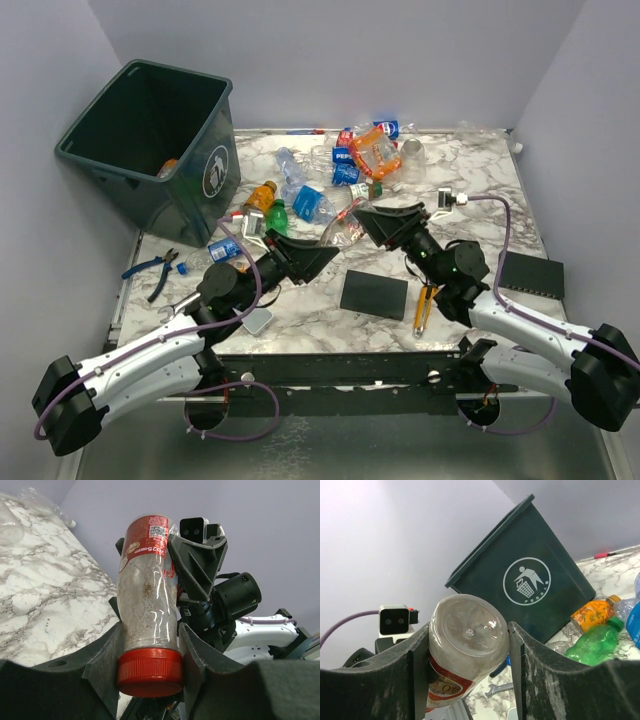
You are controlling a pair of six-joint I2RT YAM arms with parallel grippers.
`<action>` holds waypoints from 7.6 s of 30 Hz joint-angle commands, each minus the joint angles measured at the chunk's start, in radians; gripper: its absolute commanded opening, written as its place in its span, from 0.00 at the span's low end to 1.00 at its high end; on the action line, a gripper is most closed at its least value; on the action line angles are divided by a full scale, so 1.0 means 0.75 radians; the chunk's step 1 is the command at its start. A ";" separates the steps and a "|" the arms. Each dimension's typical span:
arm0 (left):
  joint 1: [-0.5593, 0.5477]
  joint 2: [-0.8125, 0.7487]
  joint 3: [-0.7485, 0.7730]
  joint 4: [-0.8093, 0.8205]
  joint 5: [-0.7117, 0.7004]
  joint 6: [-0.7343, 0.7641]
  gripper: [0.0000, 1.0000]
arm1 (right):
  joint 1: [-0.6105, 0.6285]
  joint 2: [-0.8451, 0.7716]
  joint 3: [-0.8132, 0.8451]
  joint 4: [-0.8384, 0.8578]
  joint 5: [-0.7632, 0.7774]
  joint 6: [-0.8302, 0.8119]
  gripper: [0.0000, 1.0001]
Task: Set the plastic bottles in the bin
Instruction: Pick up the plastic bottle at the center of the board, then place the plastic bottle in the trash bin, then pick up the plastic bottle at the center of the board.
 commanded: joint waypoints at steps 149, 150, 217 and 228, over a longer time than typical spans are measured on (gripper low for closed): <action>0.420 0.741 1.732 -0.775 -1.013 1.404 0.00 | 0.177 -0.513 0.474 -1.417 -0.028 -0.668 1.00; 0.502 0.762 1.756 -0.768 -1.015 1.380 0.00 | 0.177 -0.559 0.390 -1.366 -0.024 -0.618 1.00; 0.291 -0.113 0.225 -0.984 -0.732 0.699 0.99 | -0.081 1.061 0.802 -0.969 0.236 -0.754 0.94; 0.292 -0.098 0.228 -0.981 -0.716 0.703 0.99 | -0.138 1.242 0.841 -0.896 0.078 -0.929 0.93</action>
